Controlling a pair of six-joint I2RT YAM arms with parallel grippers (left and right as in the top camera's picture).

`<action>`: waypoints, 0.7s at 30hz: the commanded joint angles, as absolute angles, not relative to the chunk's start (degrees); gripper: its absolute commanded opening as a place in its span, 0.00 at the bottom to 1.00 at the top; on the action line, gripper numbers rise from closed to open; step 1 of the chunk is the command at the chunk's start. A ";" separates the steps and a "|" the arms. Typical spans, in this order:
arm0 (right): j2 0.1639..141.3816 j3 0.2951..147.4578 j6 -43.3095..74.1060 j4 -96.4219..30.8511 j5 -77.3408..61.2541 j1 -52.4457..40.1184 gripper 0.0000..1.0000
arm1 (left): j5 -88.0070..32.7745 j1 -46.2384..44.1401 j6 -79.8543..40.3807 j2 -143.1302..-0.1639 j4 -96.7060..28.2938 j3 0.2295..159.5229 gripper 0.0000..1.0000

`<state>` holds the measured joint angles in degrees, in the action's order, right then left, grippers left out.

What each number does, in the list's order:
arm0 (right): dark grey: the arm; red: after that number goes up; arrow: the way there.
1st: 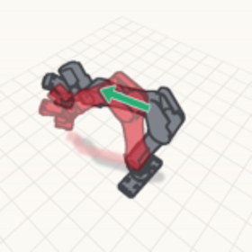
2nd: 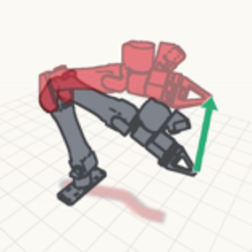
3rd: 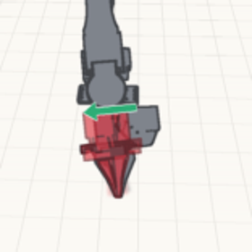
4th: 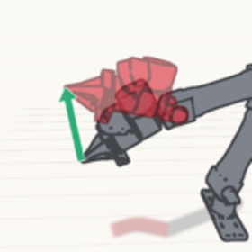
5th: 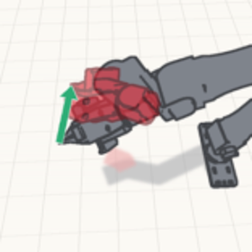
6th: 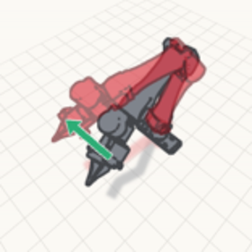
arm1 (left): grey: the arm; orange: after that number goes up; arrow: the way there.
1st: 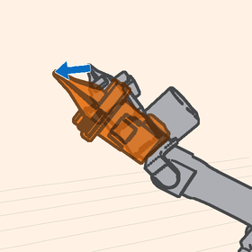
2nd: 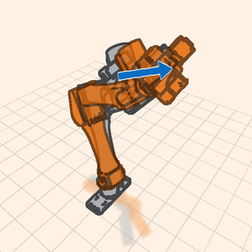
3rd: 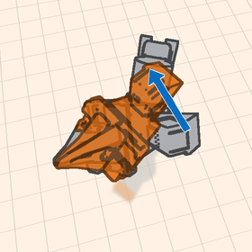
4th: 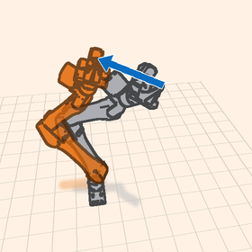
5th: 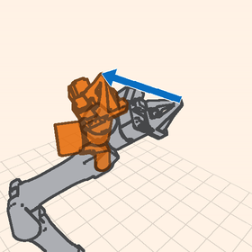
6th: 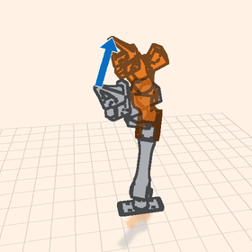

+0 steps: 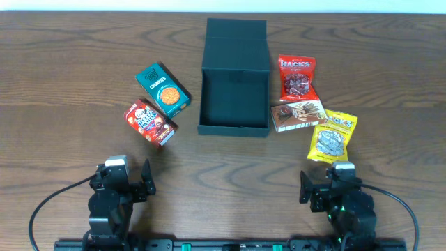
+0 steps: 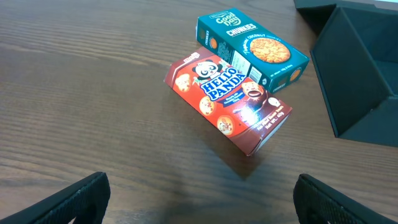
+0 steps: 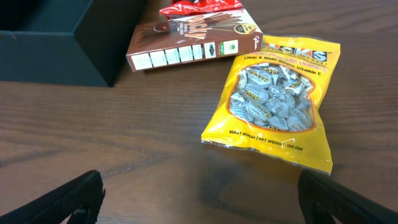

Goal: Pack container

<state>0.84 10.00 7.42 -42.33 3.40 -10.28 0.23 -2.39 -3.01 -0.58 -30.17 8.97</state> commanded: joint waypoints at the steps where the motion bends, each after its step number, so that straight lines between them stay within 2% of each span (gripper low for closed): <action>1: 0.32 9.21 8.29 -42.24 3.18 -9.78 0.99 | 0.40 -2.15 -2.76 -0.21 -30.13 8.19 0.95; 14: 0.32 9.21 8.29 -42.24 3.18 -9.78 0.99 | -1.21 -2.17 -4.89 -0.21 -29.87 8.19 0.95; 17: 0.32 9.21 8.29 -42.24 3.18 -9.78 0.99 | -8.14 -2.17 -13.98 -0.21 -29.69 8.21 0.96; 21: 0.32 9.21 8.29 -42.24 3.18 -9.78 0.99 | -22.57 -2.17 -35.11 -0.21 -29.74 8.29 0.95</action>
<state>0.84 10.00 7.42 -42.33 3.40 -10.28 -10.98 -2.39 -19.29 -0.58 -29.95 8.99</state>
